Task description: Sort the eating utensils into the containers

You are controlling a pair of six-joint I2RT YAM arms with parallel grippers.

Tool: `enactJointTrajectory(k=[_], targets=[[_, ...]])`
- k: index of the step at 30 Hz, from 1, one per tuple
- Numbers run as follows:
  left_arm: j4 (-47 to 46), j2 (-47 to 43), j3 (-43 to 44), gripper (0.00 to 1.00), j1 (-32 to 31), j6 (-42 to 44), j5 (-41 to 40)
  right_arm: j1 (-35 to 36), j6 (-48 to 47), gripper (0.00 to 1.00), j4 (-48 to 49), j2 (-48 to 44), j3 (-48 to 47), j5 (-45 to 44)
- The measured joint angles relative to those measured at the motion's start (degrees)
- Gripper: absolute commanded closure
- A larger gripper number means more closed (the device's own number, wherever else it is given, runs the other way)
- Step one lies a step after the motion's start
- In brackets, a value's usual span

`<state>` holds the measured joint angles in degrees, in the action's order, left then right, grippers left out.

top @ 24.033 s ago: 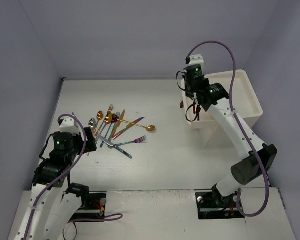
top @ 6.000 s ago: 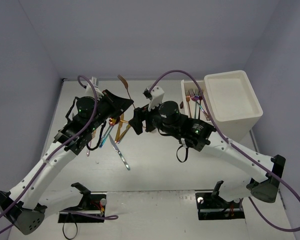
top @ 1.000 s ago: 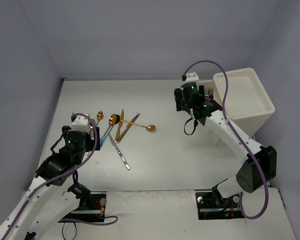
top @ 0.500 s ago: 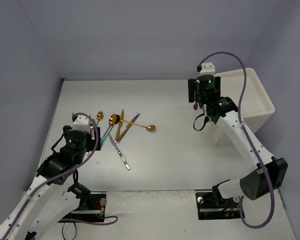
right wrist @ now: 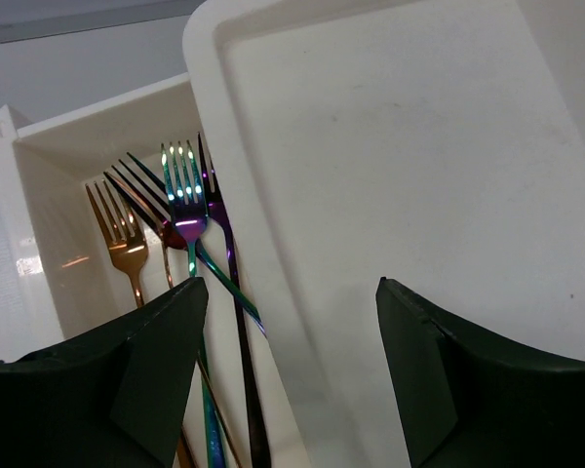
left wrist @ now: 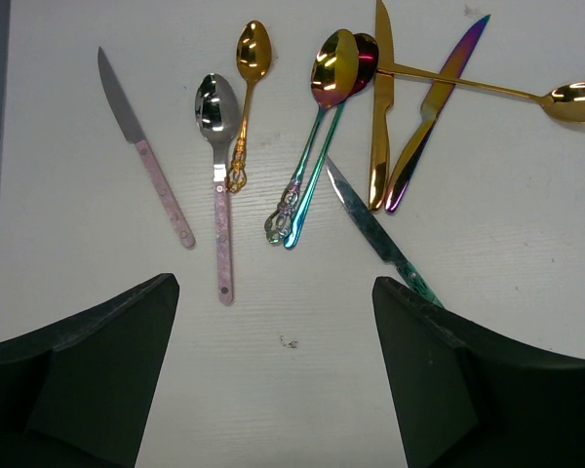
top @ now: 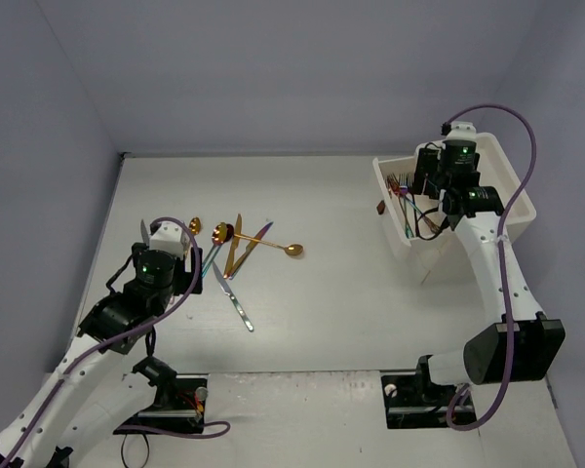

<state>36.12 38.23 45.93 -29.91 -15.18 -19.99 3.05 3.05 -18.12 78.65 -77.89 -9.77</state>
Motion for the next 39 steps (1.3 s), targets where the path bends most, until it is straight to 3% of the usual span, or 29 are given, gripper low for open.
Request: enactJointTrajectory(k=[7,13,20,26,39], targets=[[-0.02,-0.10,0.00,0.22,0.02,0.00,0.49,-0.01,0.35,0.64,0.01,2.10,0.37,3.46],[-0.02,-0.09,0.00,0.22,0.04,0.00,0.64,-0.80,-0.34,0.99,0.28,2.14,0.37,4.00],[-0.02,-0.08,0.00,0.22,0.09,0.02,0.93,0.61,-0.23,1.00,-0.33,2.20,-0.13,5.46],[-0.48,2.40,1.37,0.22,0.20,-0.72,4.75,5.94,1.24,1.00,-2.84,2.80,-2.05,5.54],[-15.35,25.83,13.54,0.23,-3.17,-4.00,20.20,8.96,3.55,1.00,-3.24,2.08,-1.52,8.26]])
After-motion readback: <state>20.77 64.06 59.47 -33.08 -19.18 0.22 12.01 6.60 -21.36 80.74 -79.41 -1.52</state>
